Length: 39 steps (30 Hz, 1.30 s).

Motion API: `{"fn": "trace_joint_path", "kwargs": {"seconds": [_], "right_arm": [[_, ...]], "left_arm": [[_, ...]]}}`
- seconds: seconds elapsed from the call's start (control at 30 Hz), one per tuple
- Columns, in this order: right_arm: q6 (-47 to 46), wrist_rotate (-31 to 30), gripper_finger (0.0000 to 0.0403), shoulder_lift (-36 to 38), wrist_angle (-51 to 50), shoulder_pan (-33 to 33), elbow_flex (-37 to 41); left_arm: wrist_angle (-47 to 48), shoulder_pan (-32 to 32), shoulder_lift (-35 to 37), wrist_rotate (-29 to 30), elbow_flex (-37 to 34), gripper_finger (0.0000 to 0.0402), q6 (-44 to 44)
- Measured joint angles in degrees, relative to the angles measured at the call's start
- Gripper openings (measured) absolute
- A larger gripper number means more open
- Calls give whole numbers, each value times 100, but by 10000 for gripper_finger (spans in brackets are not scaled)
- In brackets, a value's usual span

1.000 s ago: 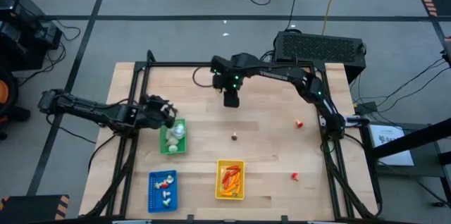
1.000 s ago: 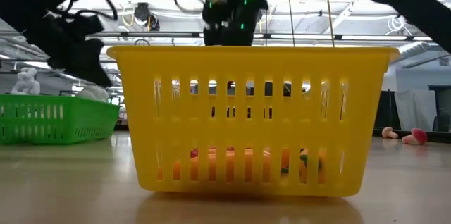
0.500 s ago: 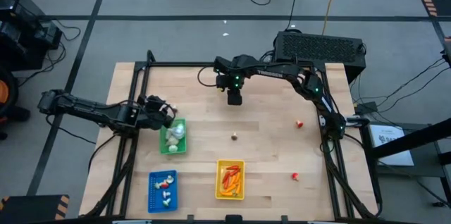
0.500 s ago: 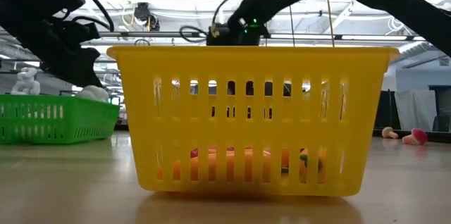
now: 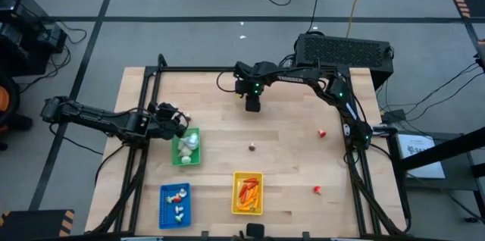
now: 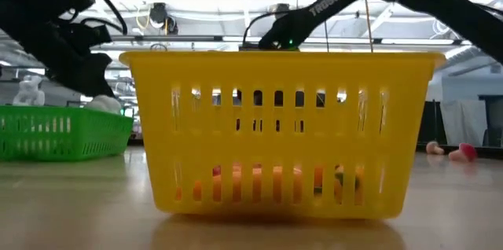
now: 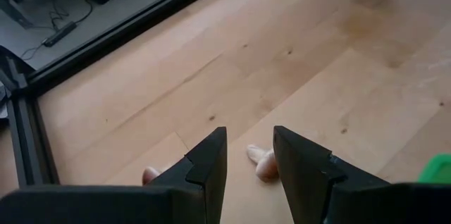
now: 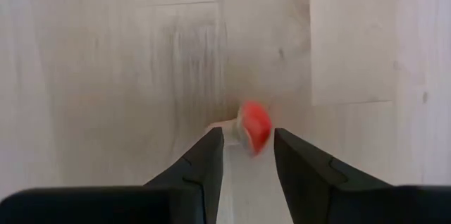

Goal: Sort produce into baskets
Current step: Put the red mushroom into the blue basket

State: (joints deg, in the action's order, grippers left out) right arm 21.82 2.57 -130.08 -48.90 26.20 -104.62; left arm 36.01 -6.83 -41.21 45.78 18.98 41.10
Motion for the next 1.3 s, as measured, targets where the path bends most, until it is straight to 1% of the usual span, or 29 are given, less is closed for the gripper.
{"fn": "trace_joint_path", "kwargs": {"seconds": [0.1, 0.2, 0.47, 0.73, 0.8, 0.9, 1.07, 1.2, 1.3], "right_arm": [[13, -6, 108, 0, 85, -4, 0], [11, 18, 87, 0, 65, -2, 0], [28, 32, 9, 7, -92, -2, 0], [-215, 96, 2, 275, -145, -59, -29], [-302, 357, 2, 354, -163, -137, -71], [-448, 1011, 1, 469, 43, -347, -83], [-746, 2073, 0, 570, 816, -932, -85], [-907, 2504, 0, 570, 1691, -1640, -85], [-773, 2527, 0, 557, 2411, -2229, -85]], "left_arm": [[0, 0, 0, 10, 0, 125, 0], [2, 0, 0, 11, 0, 125, -3], [-11, 0, 0, 11, 0, 125, -105], [-11, 0, 0, 11, 0, 125, -107], [-11, 0, 0, 11, 0, 125, -109], [-11, -3, 0, 11, 0, 125, -109], [-11, -2, 0, 11, 0, 125, -109], [-11, -2, 0, 11, 0, 125, -111], [-11, -2, 0, 11, 0, 125, -134]]}}
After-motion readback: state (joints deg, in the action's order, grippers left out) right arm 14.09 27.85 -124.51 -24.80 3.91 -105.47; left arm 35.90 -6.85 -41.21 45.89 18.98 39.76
